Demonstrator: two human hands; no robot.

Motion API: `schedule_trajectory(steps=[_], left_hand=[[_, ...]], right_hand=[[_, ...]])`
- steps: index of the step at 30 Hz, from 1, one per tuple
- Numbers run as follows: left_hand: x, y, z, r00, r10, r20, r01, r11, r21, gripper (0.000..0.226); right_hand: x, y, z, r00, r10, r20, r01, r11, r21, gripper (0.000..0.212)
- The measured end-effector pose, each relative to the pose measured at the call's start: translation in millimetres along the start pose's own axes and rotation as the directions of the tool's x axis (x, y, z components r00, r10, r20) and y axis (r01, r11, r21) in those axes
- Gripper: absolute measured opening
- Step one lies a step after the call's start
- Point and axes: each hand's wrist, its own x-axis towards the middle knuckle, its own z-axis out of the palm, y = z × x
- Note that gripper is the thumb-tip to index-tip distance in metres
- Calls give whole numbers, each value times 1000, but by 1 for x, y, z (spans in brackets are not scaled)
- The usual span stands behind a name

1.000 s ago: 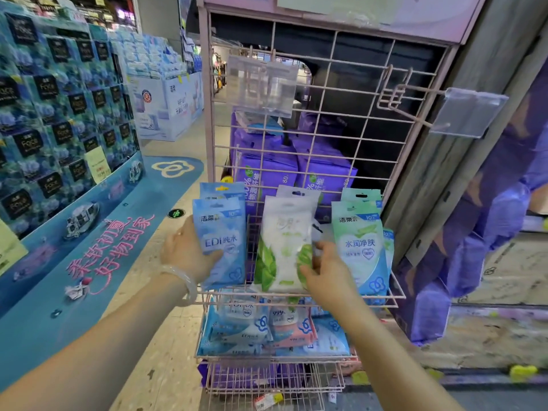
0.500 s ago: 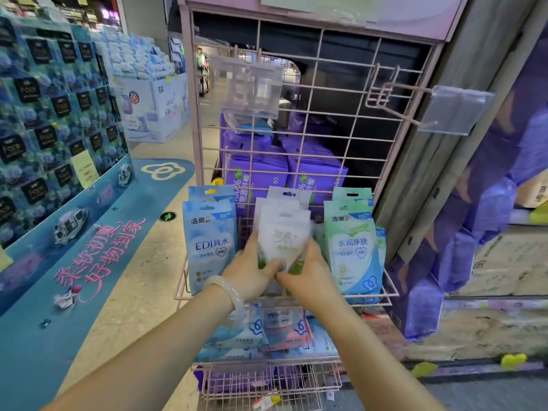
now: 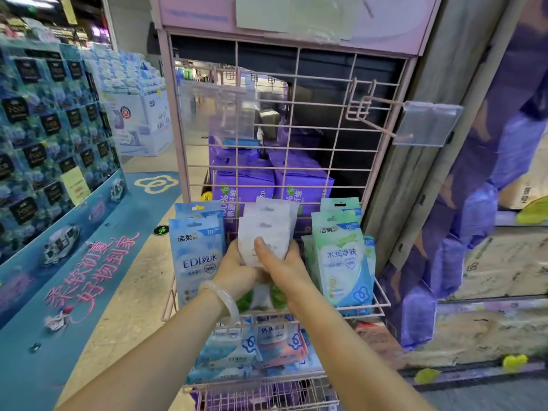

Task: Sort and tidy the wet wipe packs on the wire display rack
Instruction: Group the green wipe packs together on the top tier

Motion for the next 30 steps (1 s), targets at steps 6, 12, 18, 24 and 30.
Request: schedule_trajectory(steps=[6, 12, 18, 24, 30], left_hand=[[7, 0, 2, 990, 77, 116, -98, 978, 186, 59], [8, -2, 8, 998, 10, 68, -18, 992, 124, 50], [4, 4, 11, 996, 84, -19, -78, 974, 212, 89], [-40, 12, 36, 880, 471, -63, -363, 753, 549, 55], [-31, 5, 93, 980, 15, 198, -73, 954, 290, 29]], right_hand=[[10, -5, -7, 998, -39, -48, 35, 997, -71, 68], [12, 3, -11, 999, -2, -47, 0, 999, -40, 70], [4, -7, -17, 1000, 11, -26, -17, 974, -228, 74], [-28, -12, -75, 842, -499, -205, 354, 797, -489, 33], [-17, -8, -144, 923, -65, -380, -51, 956, -289, 56]])
